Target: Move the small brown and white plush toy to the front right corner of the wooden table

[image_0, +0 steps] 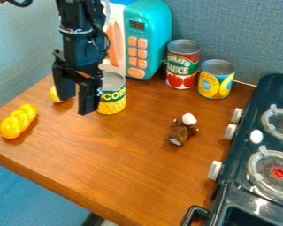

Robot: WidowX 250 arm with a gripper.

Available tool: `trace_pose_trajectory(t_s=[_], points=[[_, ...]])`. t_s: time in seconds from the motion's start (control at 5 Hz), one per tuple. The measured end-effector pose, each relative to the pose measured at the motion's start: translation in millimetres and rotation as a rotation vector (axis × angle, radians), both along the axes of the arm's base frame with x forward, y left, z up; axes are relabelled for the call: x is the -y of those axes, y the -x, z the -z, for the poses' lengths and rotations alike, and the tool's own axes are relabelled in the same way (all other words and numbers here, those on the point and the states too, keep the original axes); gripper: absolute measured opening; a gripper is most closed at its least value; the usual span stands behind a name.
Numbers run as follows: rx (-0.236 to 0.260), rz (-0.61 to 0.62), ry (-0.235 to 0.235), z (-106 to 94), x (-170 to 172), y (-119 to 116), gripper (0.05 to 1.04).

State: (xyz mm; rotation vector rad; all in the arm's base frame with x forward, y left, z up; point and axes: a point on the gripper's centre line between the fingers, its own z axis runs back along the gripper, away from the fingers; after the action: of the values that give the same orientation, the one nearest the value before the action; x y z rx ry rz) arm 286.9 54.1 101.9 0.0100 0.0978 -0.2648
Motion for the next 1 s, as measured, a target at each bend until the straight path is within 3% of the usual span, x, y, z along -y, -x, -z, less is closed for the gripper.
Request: trace_pose_trajectory(t_s=[0.2, 0.4, 0.6, 1.0], points=[[-0.029, 0.002, 0.005, 8.7, 0.8, 2.1, 1.001], [0.035, 0.070, -0.002, 11.3, 18.1, -11.0, 1.001], [0.135, 0.181, 0.006, -5.4, 61.9, -35.0, 1.001], [0.253, 0.191, 0.055, -3.2, 89.3, -58.6, 1.001]])
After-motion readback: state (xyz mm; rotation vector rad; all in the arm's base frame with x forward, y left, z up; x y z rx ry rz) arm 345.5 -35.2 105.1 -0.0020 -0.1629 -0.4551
